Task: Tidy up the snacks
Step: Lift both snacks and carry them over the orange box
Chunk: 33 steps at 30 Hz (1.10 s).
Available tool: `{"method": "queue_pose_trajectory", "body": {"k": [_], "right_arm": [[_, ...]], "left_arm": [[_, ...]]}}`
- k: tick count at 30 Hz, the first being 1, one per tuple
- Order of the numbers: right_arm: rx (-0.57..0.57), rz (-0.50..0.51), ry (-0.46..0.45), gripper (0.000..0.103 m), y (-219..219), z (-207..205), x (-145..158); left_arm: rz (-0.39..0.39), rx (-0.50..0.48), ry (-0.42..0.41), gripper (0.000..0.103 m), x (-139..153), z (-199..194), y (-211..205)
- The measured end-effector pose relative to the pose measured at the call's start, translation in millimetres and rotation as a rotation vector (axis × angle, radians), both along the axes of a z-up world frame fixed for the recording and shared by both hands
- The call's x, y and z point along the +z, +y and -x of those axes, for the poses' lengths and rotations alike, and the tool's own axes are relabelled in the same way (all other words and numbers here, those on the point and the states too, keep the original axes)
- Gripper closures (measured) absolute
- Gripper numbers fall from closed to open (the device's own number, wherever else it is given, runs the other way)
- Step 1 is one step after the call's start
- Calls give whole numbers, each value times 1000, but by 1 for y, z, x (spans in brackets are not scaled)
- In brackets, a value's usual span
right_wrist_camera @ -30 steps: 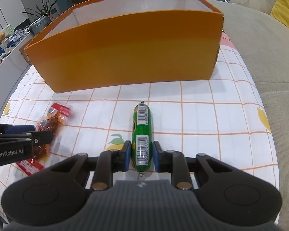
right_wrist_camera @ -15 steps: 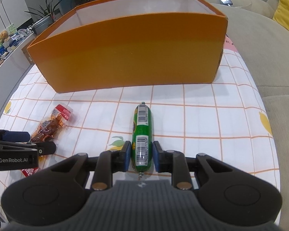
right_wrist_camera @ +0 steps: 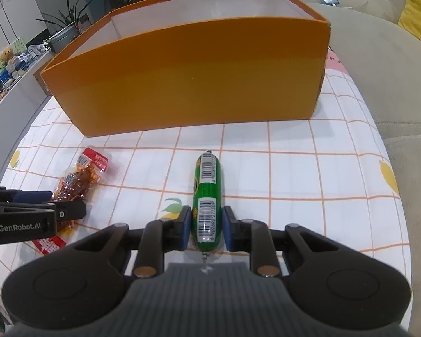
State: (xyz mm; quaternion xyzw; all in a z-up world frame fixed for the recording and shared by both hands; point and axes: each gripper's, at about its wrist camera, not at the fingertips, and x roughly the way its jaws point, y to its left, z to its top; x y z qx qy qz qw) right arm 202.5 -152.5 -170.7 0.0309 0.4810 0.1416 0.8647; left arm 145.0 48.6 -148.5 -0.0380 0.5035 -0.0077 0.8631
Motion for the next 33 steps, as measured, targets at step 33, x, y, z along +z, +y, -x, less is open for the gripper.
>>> {"method": "queue_pose_trajectory", "body": {"k": [33], "right_arm": [[8, -86, -155, 84, -35, -2, 120]], "left_arm": [[223, -31, -137, 39, 133, -37, -24]]}}
